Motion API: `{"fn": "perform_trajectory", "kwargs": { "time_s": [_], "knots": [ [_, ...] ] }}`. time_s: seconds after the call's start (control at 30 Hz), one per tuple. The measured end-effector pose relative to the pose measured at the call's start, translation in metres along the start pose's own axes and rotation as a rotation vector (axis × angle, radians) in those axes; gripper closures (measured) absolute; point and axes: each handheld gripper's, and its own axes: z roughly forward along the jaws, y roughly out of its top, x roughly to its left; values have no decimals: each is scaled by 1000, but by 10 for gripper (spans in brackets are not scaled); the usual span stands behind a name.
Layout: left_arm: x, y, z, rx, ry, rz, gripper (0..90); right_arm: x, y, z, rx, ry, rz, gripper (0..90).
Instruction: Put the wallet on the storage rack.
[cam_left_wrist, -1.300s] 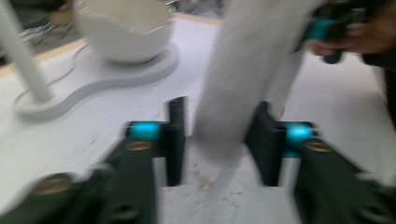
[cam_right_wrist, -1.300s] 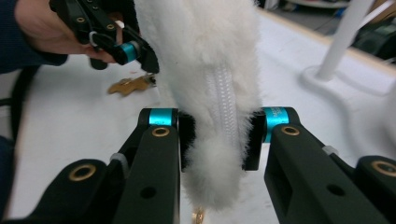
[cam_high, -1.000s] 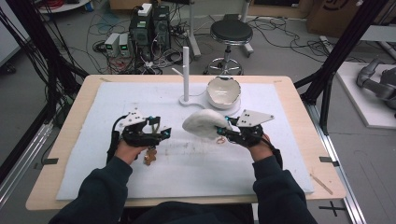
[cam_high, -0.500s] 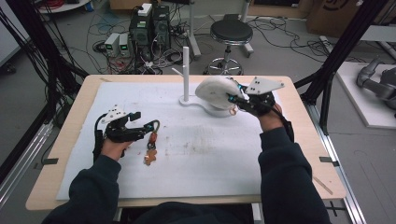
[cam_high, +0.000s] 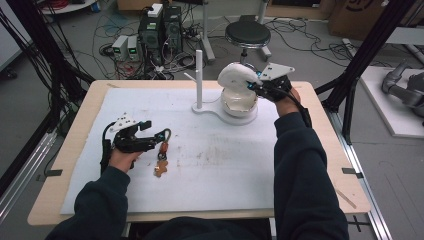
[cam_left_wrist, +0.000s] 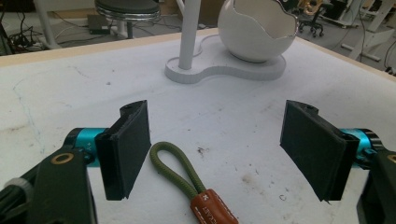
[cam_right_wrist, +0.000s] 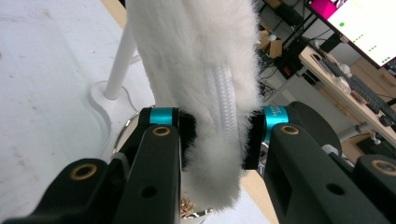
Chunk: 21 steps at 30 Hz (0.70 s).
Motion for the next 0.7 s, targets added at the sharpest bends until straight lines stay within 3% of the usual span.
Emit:
{"fn": "perform_trajectory", "kwargs": {
  "time_s": [0.37,0.5,0.6,0.7],
  "knots": [
    [0,-2,0,11,-7,-6,244,-2,-9,30,46,22,-48,752],
    [1,-2,0,10,-6,-10,244,1,-17,35,121,37,-129,750],
    [1,-3,0,12,-6,-15,245,1,-23,34,134,30,-142,750],
    [1,-4,-1,12,-9,-23,245,3,-32,35,185,28,-174,750]
  ]
}}
